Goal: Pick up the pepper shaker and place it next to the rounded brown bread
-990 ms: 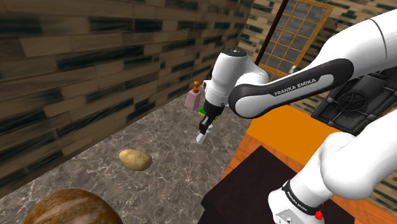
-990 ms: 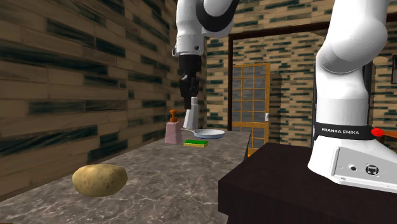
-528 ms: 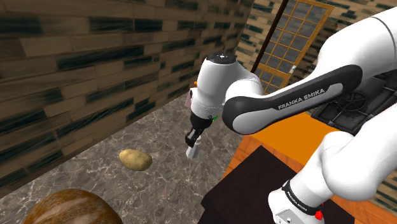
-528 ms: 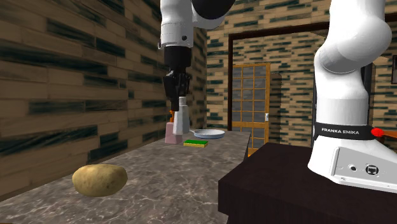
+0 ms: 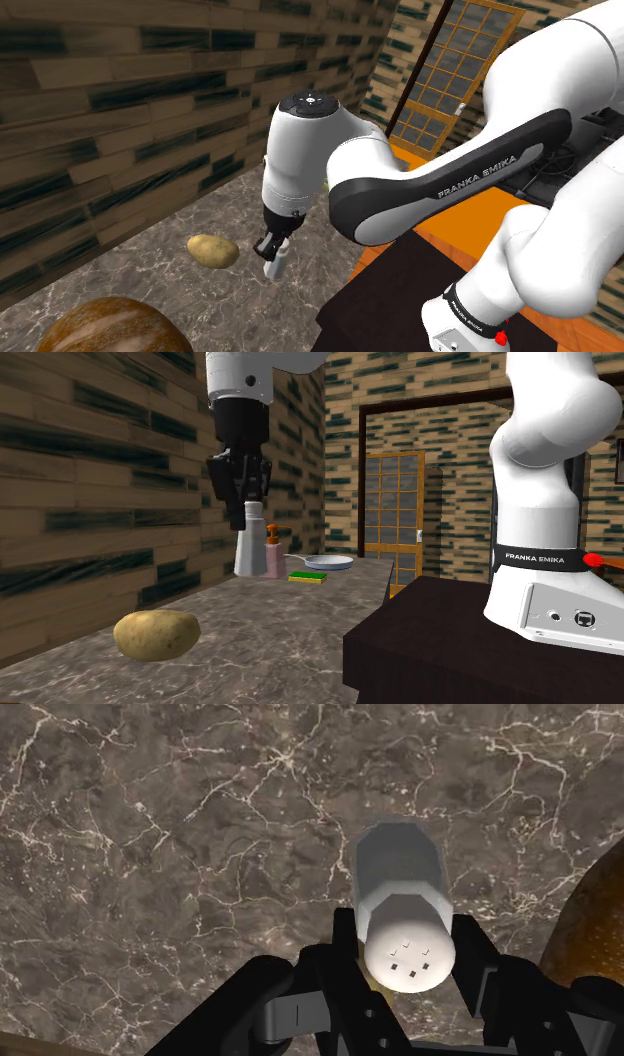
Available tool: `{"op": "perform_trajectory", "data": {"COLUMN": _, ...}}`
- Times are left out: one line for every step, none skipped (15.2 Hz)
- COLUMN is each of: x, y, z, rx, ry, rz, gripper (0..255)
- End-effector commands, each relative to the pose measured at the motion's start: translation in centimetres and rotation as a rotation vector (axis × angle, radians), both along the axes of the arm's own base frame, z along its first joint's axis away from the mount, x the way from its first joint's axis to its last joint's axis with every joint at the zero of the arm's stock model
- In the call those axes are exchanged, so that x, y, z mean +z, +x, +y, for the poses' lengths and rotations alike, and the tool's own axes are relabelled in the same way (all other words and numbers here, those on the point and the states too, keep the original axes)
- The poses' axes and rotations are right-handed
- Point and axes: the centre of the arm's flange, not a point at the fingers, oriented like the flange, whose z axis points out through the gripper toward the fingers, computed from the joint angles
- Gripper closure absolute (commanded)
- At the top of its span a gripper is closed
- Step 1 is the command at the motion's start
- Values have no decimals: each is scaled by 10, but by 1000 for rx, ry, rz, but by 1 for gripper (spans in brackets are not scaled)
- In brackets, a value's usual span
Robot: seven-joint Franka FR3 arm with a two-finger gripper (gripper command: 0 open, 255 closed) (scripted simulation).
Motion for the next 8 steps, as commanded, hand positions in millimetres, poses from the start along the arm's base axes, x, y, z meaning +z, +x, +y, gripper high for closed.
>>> {"op": "perform_trajectory", "data": {"x": 0, "y": -5, "z": 24, "rx": -2, "ry": 1, "rz": 0, "gripper": 255}}
{"op": "perform_trajectory", "data": {"x": 0, "y": -8, "z": 37, "rx": -2, "ry": 1, "rz": 0, "gripper": 255}}
{"op": "perform_trajectory", "data": {"x": 0, "y": -11, "z": 50, "rx": -2, "ry": 1, "rz": 0, "gripper": 255}}
{"op": "perform_trajectory", "data": {"x": 0, "y": -14, "z": 63, "rx": -2, "ry": 1, "rz": 0, "gripper": 255}}
{"op": "perform_trajectory", "data": {"x": 0, "y": -17, "z": 76, "rx": -2, "ry": 1, "rz": 0, "gripper": 255}}
{"op": "perform_trajectory", "data": {"x": 0, "y": -20, "z": 88, "rx": -2, "ry": 1, "rz": 0, "gripper": 255}}
{"op": "perform_trajectory", "data": {"x": 0, "y": -23, "z": 101, "rx": -2, "ry": 1, "rz": 0, "gripper": 255}}
{"op": "perform_trajectory", "data": {"x": 0, "y": -27, "z": 114, "rx": -2, "ry": 1, "rz": 0, "gripper": 255}}
